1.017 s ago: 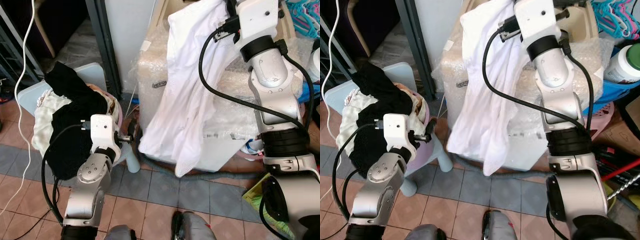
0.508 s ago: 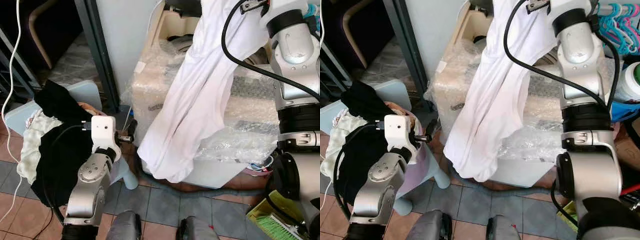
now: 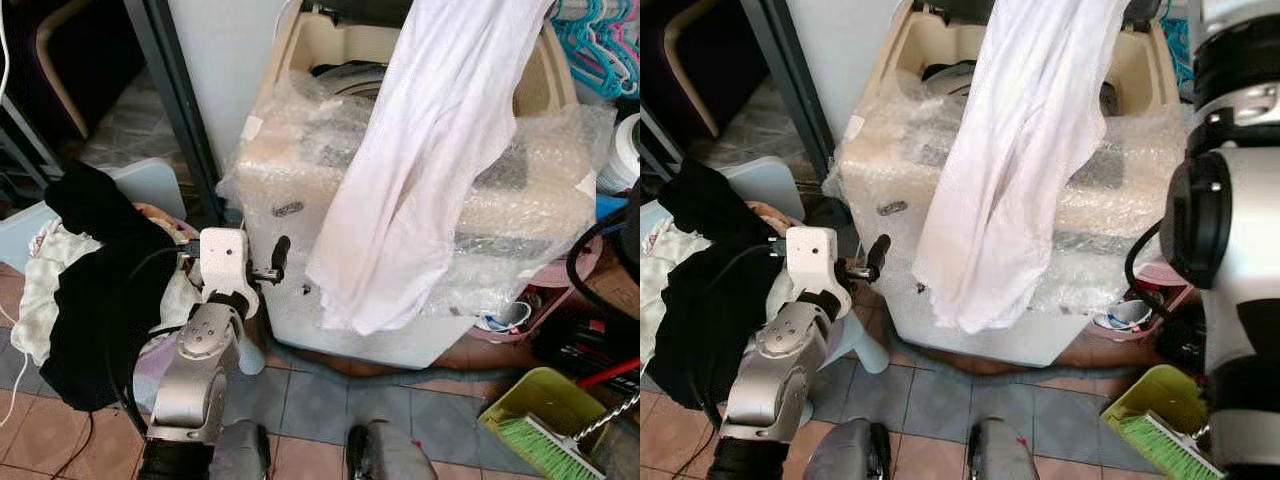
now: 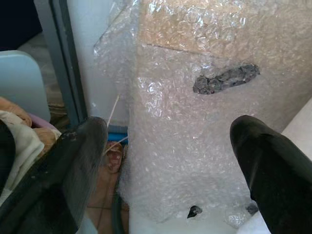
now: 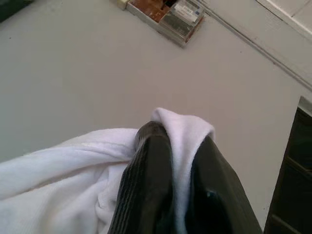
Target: Clothes washing
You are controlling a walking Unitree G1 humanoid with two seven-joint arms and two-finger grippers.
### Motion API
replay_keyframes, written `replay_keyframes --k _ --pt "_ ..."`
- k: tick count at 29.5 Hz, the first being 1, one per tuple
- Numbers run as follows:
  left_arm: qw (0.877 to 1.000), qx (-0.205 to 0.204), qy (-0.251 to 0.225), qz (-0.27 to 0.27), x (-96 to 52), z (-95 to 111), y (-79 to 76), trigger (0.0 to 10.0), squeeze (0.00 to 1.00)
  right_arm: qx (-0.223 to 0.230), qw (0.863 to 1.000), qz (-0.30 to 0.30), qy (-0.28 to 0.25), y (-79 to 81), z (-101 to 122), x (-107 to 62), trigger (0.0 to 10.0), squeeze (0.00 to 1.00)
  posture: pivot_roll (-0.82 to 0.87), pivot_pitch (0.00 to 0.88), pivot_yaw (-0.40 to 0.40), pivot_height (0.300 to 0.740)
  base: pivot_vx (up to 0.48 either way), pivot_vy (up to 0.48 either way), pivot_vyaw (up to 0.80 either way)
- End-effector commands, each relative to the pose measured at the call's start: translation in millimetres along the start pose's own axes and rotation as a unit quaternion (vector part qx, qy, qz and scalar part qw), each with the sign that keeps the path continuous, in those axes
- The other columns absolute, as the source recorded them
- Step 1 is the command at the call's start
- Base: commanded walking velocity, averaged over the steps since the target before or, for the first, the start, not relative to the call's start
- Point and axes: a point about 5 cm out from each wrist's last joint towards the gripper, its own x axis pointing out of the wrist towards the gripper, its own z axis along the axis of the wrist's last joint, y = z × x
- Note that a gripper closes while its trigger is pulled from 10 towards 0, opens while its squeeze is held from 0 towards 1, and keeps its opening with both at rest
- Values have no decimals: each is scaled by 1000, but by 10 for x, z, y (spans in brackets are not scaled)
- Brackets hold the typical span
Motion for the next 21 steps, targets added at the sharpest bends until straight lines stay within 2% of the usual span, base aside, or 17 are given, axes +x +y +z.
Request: replay_keyframes --k 1,2,3,4,6,8,9,10,13,21 --pt "1000 4 -5 13 -11 6 20 10000 0 -13 1000 -9 -3 -39 -9 -2 10000 0 36 83 -47 728 0 0 0" --pt "1000 6 -7 19 -19 8 28 10000 0 -12 1000 -1 -2 -6 -30 -17 10000 0 37 85 -49 728 0 0 0" --pt "999 11 -8 30 -34 2 38 10000 0 -10 999 38 14 177 -160 -121 10000 0 39 89 -50 728 0 0 0" --pt "999 11 -8 30 -34 2 38 10000 0 -10 999 38 14 177 -160 -121 10000 0 39 89 -50 728 0 0 0" --pt "1000 11 -5 27 -47 -13 18 10000 0 2 992 111 54 521 -425 -378 10000 0 42 95 -48 728 0 0 0" --pt "1000 10 -4 24 -54 -13 7 10000 0 14 984 157 86 732 -594 -574 10000 0 42 101 -45 728 0 0 0" --pt "1000 11 -4 23 -55 -11 4 10000 0 23 975 189 111 878 -711 -735 10000 0 41 103 -44 728 0 0 0" --pt "1000 12 -4 21 -57 -12 2 10000 0 40 958 241 150 1110 -888 -1034 10000 0 39 108 -41 728 0 0 0" --pt "1000 13 -1 15 -54 -22 -12 10000 0 49 933 308 182 1374 -1056 -1459 10000 0 39 111 -39 728 0 0 0" --pt "1000 12 2 9 -56 -32 -43 10000 0 87 922 312 212 1417 -1136 -1619 10000 0 34 115 -34 728 0 0 0"
